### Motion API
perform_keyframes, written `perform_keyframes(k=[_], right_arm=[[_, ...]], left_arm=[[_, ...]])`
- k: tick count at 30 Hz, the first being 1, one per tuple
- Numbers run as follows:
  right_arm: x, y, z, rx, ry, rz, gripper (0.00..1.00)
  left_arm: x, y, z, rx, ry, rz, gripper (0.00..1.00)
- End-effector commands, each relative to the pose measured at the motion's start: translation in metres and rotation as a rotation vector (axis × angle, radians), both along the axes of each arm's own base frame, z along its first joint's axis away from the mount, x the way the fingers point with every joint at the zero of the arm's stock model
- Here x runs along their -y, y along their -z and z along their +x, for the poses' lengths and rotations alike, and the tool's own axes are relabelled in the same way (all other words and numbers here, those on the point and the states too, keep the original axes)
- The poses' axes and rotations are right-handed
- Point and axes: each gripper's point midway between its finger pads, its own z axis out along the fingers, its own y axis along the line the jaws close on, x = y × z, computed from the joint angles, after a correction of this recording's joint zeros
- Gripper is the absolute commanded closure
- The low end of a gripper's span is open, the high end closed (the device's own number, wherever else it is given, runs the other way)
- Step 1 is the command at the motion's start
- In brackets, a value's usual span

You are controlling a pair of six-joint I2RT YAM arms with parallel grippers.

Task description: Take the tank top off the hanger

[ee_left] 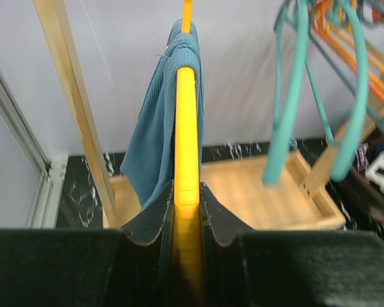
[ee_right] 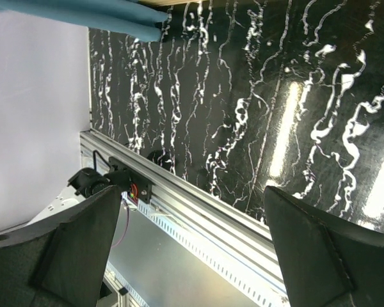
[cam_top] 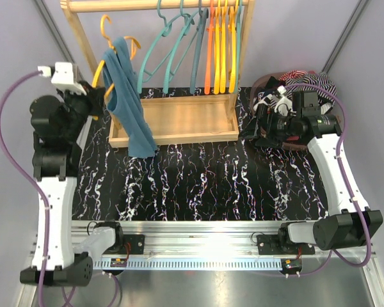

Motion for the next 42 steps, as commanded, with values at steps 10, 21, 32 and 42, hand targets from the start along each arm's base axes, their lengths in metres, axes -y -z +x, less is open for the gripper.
perform_keyframes(k=[10,21,32,42], right_arm=[[-0.062,-0.031,-0.057,0.149,-0.372,0.092,0.0],[-0.074,-0.03,-0.065,0.186,-0.404,0.086,0.0],[-0.087,0.019,-0.064,0.163,-0.301,-0.189,0.0],[-0.134,0.057,-0.067,0.155,-0.117,-0.148,0.0]], left_arm=[[0.005,0.071,-0.149,0.013,-0.014,-0.159,1.0],[0.069,0.159,-0.214,-0.367,0.344,-0.269,1.0],[0.126,0.165,-0.226,-0.56,0.736,-0.455,1.0],[0.128,0.155,-0.226,-0.561,0.756,-0.461,1.0]])
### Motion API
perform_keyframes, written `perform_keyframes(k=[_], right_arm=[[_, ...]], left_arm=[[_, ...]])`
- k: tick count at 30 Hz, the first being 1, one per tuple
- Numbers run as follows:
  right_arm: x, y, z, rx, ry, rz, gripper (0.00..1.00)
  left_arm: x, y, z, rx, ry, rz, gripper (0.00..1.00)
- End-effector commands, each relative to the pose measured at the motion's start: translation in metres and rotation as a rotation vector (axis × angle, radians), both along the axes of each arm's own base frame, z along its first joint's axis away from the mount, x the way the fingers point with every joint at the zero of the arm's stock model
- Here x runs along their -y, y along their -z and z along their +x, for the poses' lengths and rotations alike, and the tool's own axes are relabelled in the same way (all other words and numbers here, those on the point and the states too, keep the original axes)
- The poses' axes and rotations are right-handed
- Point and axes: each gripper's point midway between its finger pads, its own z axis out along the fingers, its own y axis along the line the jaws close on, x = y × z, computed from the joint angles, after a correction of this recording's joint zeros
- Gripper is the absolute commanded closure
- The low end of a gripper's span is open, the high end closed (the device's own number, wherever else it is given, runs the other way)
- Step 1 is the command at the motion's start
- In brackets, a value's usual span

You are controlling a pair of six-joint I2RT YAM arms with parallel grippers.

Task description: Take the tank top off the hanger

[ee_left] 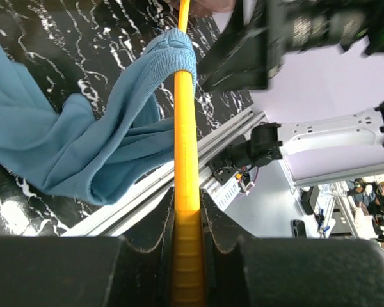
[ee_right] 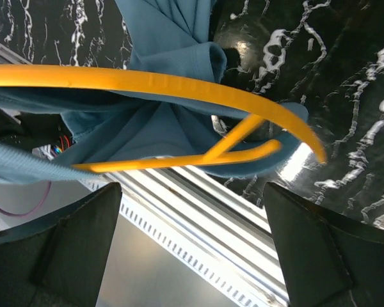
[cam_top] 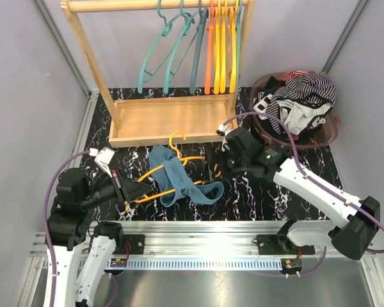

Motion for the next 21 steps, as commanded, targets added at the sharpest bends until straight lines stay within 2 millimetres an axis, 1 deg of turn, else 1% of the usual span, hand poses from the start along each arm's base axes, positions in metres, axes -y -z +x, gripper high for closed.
perform_keyframes(k=[1,2,3,4,6,7,8,9,10,12,13,14,15,17,18,19,20,21], right_arm=[[-0.029,-0.017,0.017,0.106,0.128,0.137,0.0],[-0.033,-0.032,0.015,0.129,0.144,0.206,0.0],[-0.041,-0.045,0.018,0.162,0.154,0.272,0.0],[-0.042,-0.048,0.017,0.154,0.169,0.302,0.0],[-0.043,-0.066,0.016,0.134,0.225,0.386,0.0],[-0.041,-0.072,0.012,0.12,0.246,0.43,0.0],[-0.043,-0.078,0.009,0.097,0.258,0.481,0.0],[-0.051,-0.1,0.009,0.072,0.277,0.61,0.0],[-0.054,-0.1,0.004,0.036,0.281,0.657,0.0],[-0.057,-0.118,0.002,-0.043,0.327,0.78,0.0],[-0.057,-0.113,0.005,-0.076,0.369,0.793,0.0],[-0.058,-0.112,0.007,-0.15,0.427,0.828,0.0],[-0.06,-0.116,0.009,-0.176,0.447,0.867,0.0],[-0.064,-0.104,0.015,-0.279,0.525,0.887,0.0],[-0.067,-0.104,0.017,-0.303,0.535,0.9,0.0],[-0.073,-0.099,0.018,-0.338,0.543,0.893,0.0],[-0.076,-0.102,0.02,-0.374,0.556,0.907,0.0],[-0.079,-0.099,0.021,-0.397,0.567,0.904,0.0]], left_arm=[[0.007,-0.029,-0.005,0.086,0.059,-0.045,1.0],[0.007,-0.025,-0.004,0.076,0.062,-0.046,1.0],[0.007,-0.022,-0.005,0.065,0.062,-0.045,1.0],[0.005,-0.02,-0.003,0.068,0.035,-0.034,1.0],[0.003,-0.019,-0.001,0.085,0.018,-0.028,1.0],[0.002,-0.018,0.0,0.088,0.008,-0.023,1.0],[0.002,-0.013,0.0,0.077,0.007,-0.019,1.0],[0.002,-0.011,0.001,0.073,0.007,-0.016,1.0],[0.0,-0.008,0.002,0.079,-0.009,-0.007,1.0],[-0.001,-0.005,0.003,0.091,-0.012,-0.001,1.0],[0.0,-0.006,0.001,0.098,-0.007,-0.007,1.0],[0.001,-0.004,0.0,0.096,0.001,-0.011,1.0],[0.002,-0.006,0.0,0.114,0.009,-0.019,1.0],[0.003,-0.009,-0.002,0.131,0.02,-0.028,1.0],[0.003,-0.013,-0.004,0.154,0.025,-0.033,1.0],[0.004,-0.014,-0.005,0.161,0.032,-0.038,1.0],[0.005,-0.016,-0.006,0.171,0.041,-0.041,1.0],[0.005,-0.017,-0.006,0.176,0.041,-0.041,1.0]])
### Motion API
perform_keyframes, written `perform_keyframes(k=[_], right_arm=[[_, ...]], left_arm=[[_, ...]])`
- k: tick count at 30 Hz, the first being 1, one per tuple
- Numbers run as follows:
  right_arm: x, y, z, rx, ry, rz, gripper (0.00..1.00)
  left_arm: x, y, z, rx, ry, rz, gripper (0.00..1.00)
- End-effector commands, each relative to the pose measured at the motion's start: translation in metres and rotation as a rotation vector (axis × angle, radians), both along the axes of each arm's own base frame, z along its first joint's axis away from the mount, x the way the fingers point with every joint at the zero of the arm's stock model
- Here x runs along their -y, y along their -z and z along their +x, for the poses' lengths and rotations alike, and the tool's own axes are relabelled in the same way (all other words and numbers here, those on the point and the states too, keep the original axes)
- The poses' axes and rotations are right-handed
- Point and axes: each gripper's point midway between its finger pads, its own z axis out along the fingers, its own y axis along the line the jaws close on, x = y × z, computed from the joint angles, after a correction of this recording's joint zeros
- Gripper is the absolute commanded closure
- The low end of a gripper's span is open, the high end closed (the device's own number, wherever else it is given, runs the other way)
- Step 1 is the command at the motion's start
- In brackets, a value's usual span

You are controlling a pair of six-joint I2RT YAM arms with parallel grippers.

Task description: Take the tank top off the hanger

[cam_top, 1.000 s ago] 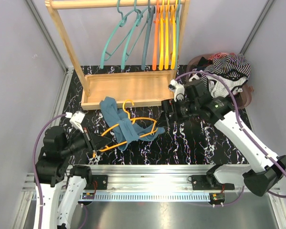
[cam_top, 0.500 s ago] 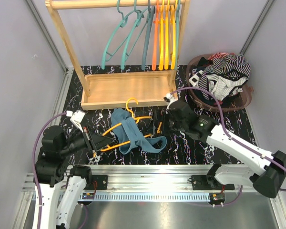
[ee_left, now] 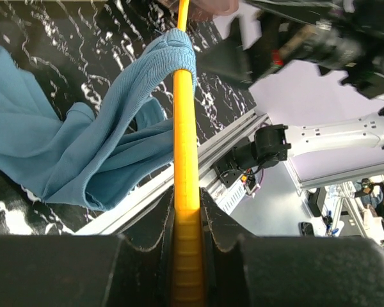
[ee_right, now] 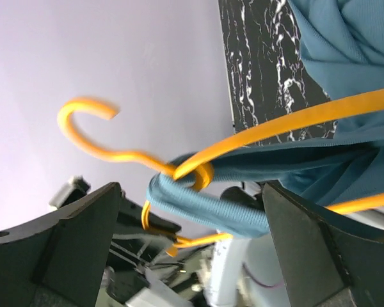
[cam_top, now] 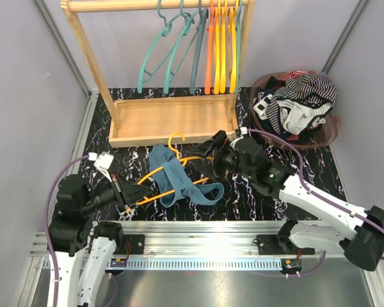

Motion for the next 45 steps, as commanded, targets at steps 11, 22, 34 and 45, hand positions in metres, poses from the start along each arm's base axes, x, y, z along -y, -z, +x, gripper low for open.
perform_keyframes(k=[11,22,34,45], right_arm=[[-0.023,-0.024,0.044,-0.132,0.174,0.22,0.42],[0.011,-0.042,0.044,0.136,0.227,0.036,1.0],[0.142,-0.11,0.053,0.622,0.566,-0.451,1.0],[0.152,-0.102,0.026,0.36,0.613,-0.117,1.0]], left_arm=[[0.016,-0.019,-0.023,0.128,0.185,-0.085,1.0],[0.009,-0.014,-0.009,0.158,0.096,-0.047,0.01],[-0.018,-0.012,0.047,0.233,-0.155,0.083,0.01],[0.034,-0.034,0.029,0.307,0.297,0.025,0.01]])
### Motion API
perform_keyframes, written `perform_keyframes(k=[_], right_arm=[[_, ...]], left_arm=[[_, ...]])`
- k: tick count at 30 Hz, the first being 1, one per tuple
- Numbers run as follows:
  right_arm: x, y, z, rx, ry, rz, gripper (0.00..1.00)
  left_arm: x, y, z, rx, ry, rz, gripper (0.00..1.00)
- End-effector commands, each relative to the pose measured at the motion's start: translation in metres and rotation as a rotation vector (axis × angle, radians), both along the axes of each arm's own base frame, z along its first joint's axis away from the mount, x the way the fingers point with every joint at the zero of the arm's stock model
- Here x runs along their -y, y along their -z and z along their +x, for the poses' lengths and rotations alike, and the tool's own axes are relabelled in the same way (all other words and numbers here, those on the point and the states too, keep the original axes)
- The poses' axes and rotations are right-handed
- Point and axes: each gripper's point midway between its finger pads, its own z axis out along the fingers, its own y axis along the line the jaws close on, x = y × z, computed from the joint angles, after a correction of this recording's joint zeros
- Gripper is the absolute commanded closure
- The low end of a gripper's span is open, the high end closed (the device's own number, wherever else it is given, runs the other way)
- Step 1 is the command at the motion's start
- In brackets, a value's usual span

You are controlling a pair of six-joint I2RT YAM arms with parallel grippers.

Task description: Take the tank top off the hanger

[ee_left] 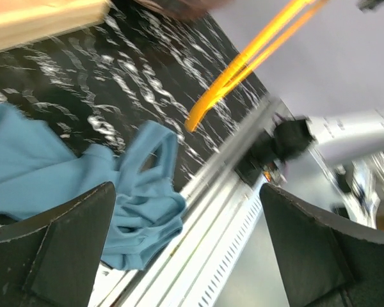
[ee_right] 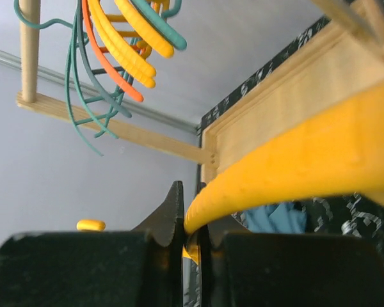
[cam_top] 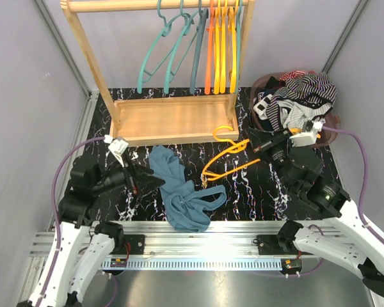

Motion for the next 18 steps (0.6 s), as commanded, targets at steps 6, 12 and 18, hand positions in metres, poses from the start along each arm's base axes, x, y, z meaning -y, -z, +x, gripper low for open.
perform_keyframes(k=[6,12,18], right_arm=[[-0.038,0.036,-0.023,-0.237,-0.172,0.543,1.0],[-0.067,0.047,-0.022,-0.31,-0.273,0.727,1.0],[-0.08,0.032,-0.021,-0.31,-0.335,0.813,1.0]], left_arm=[[0.038,-0.034,-0.045,0.176,0.426,-0.001,0.01],[0.052,-0.022,-0.052,0.171,0.449,0.051,0.01],[0.044,-0.004,-0.036,0.196,0.331,0.205,0.01]])
